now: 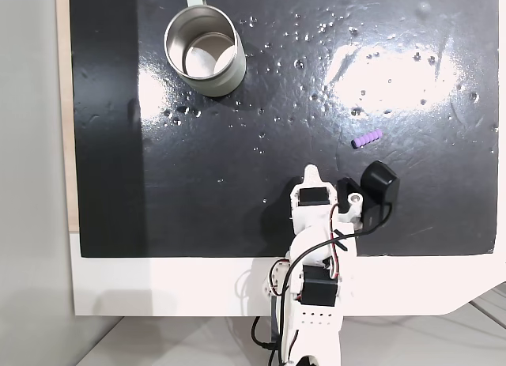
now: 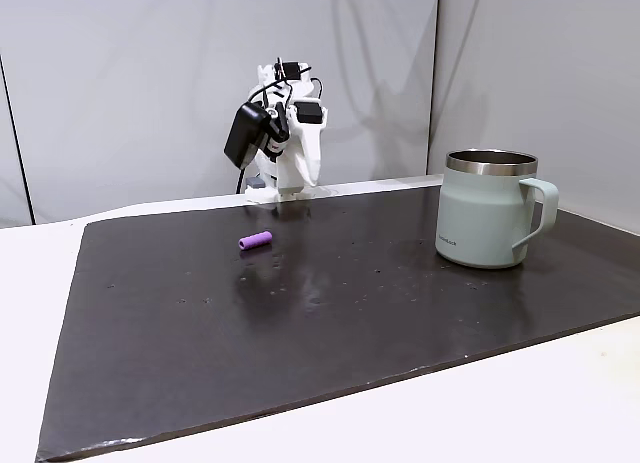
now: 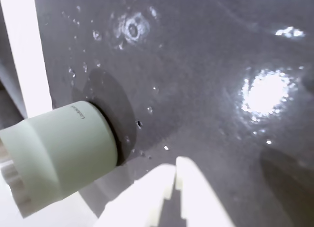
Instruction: Grasp a pengrip and put it in the cup.
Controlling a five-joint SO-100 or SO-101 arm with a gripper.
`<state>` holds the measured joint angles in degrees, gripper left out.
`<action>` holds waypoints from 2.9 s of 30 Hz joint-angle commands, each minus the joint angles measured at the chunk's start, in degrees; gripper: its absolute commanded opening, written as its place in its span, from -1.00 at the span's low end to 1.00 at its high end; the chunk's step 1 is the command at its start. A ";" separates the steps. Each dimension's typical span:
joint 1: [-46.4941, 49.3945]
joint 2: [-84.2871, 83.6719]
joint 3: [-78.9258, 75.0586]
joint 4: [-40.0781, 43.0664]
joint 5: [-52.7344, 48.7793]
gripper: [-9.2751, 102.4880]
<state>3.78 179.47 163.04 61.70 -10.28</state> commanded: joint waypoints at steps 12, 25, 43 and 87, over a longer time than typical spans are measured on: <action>10.20 -50.01 -25.22 -7.03 -5.71 -0.83; 14.33 -67.32 -34.19 -9.84 -12.13 -0.73; 19.86 -79.37 -45.35 -2.99 -26.10 -0.45; -1.85 -62.75 -75.67 11.78 -2.81 -0.84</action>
<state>5.19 113.03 92.02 75.67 -15.73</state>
